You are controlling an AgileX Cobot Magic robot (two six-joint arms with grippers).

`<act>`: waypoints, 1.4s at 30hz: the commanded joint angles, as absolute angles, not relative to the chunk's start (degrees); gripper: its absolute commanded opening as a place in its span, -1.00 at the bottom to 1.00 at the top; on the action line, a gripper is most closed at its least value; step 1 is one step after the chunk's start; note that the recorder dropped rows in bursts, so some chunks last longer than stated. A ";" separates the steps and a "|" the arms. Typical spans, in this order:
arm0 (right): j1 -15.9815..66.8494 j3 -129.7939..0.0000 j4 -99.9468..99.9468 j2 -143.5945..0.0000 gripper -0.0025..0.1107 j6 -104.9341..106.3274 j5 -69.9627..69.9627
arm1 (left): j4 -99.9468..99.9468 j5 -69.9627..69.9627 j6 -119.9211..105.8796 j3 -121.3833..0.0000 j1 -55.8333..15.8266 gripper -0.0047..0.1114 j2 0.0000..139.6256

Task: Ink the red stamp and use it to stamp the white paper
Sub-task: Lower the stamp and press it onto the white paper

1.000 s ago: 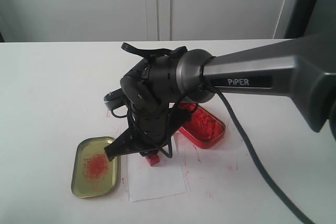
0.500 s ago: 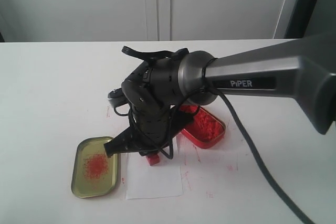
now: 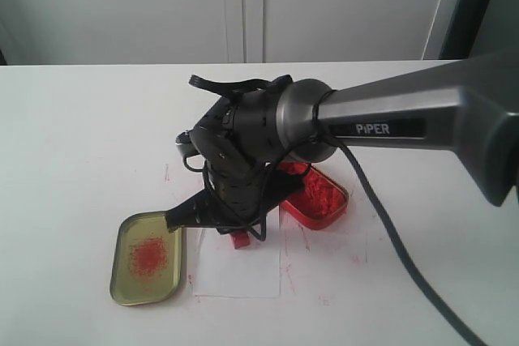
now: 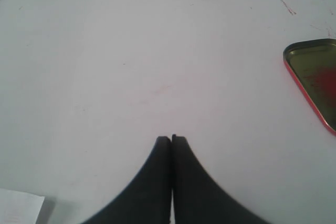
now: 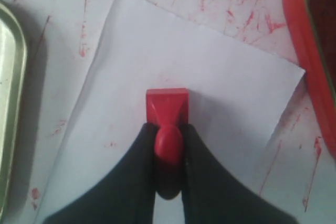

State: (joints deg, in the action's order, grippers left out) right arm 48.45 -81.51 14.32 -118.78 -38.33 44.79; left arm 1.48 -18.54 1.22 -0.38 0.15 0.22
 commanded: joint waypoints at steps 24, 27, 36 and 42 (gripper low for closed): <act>47.40 -80.47 13.36 -115.54 -0.96 -38.93 44.07 | 1.40 -19.03 1.28 0.00 0.00 -0.92 0.00; 47.40 -80.47 12.22 -115.54 -0.96 -38.78 43.18 | 1.40 -19.03 1.28 0.00 0.00 -0.92 0.00; 47.40 -80.47 9.91 -115.54 -0.96 -38.78 41.34 | 1.40 -19.03 1.28 0.00 0.00 -0.92 0.00; 47.40 -80.47 9.91 -115.43 -0.96 -38.78 41.06 | 1.40 -19.03 1.28 0.00 0.00 -0.92 0.00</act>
